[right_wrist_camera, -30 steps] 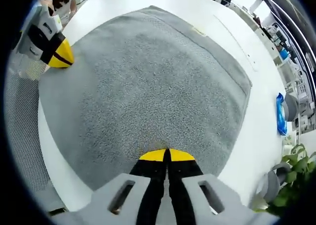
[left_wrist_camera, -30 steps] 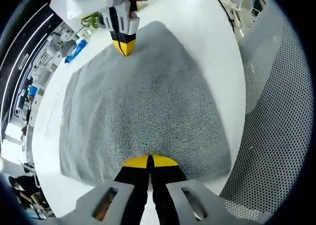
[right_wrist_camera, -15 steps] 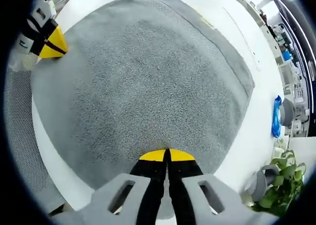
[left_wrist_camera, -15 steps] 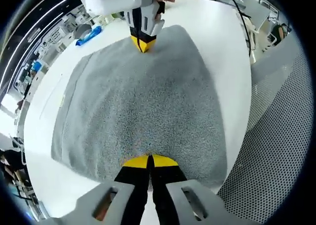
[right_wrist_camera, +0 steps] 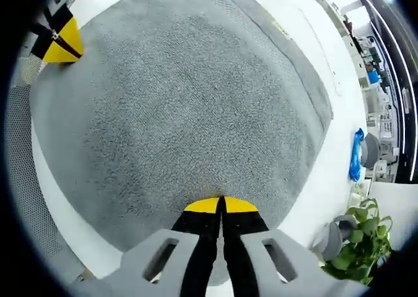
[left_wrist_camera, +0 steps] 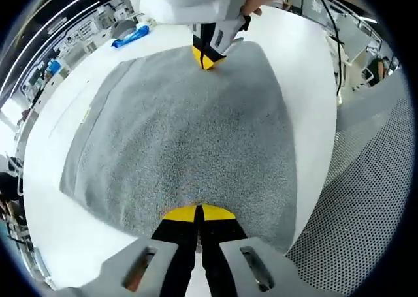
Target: Fold the towel on the table until its edges align and the towel forms a compact rectangular stack.
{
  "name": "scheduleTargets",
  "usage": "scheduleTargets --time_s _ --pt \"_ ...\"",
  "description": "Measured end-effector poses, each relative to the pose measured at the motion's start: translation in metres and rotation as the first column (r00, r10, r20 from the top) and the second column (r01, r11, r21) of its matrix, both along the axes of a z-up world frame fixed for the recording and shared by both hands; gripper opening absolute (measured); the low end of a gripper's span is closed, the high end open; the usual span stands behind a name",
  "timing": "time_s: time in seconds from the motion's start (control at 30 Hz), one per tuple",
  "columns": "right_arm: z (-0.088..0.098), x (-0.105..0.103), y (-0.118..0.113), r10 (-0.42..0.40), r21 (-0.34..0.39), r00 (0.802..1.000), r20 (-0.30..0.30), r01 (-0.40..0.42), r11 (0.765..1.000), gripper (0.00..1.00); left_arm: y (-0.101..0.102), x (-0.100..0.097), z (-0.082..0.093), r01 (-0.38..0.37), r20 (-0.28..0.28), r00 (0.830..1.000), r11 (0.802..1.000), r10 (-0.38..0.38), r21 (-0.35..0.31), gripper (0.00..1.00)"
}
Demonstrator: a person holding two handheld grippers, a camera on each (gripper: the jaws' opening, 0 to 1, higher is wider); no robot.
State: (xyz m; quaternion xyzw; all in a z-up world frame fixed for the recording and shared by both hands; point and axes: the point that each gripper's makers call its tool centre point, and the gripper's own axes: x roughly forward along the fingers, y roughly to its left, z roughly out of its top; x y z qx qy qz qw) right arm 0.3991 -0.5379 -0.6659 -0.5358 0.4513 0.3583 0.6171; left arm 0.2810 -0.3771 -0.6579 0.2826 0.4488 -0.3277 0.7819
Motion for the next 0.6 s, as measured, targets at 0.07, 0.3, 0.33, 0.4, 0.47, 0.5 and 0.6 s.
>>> scheduleTargets --time_s 0.07,0.3,0.33,0.4,0.47,0.5,0.6 --pt "0.0000 -0.0016 -0.0008 -0.047 0.029 0.999 0.000 0.047 0.998 0.00 0.0014 0.0013 -0.0002 -0.001 0.004 1.000 1.000 0.001 0.008 0.00" --pt "-0.0009 -0.0083 -0.0026 -0.049 0.040 0.999 0.023 0.048 0.998 0.00 0.0023 0.0020 -0.0006 0.006 0.020 1.000 0.999 -0.007 0.036 0.00" --pt "-0.0009 -0.0078 -0.0025 -0.054 0.041 0.998 0.024 0.053 0.998 0.00 0.0022 0.0024 -0.0006 0.061 0.027 0.998 0.995 -0.063 0.073 0.00" --pt "-0.0001 -0.0076 -0.0024 -0.047 0.033 0.999 0.019 0.047 0.998 0.00 0.0010 0.0015 -0.0011 0.118 0.016 0.993 0.987 -0.120 0.106 0.00" --pt "0.0004 -0.0069 -0.0024 -0.075 0.041 0.997 0.003 0.075 0.996 0.00 0.0006 0.0021 -0.0015 0.125 -0.003 0.992 0.987 -0.125 0.103 0.00" --pt "0.0007 -0.0062 -0.0024 -0.091 0.044 0.996 -0.015 0.091 0.995 0.00 0.0008 0.0032 -0.0014 0.124 -0.021 0.992 0.988 -0.122 0.096 0.00" --pt "0.0002 -0.0064 -0.0029 -0.095 0.049 0.995 -0.028 0.096 0.994 0.00 0.0011 0.0026 -0.0014 0.138 -0.042 0.990 0.986 -0.135 0.091 0.00"
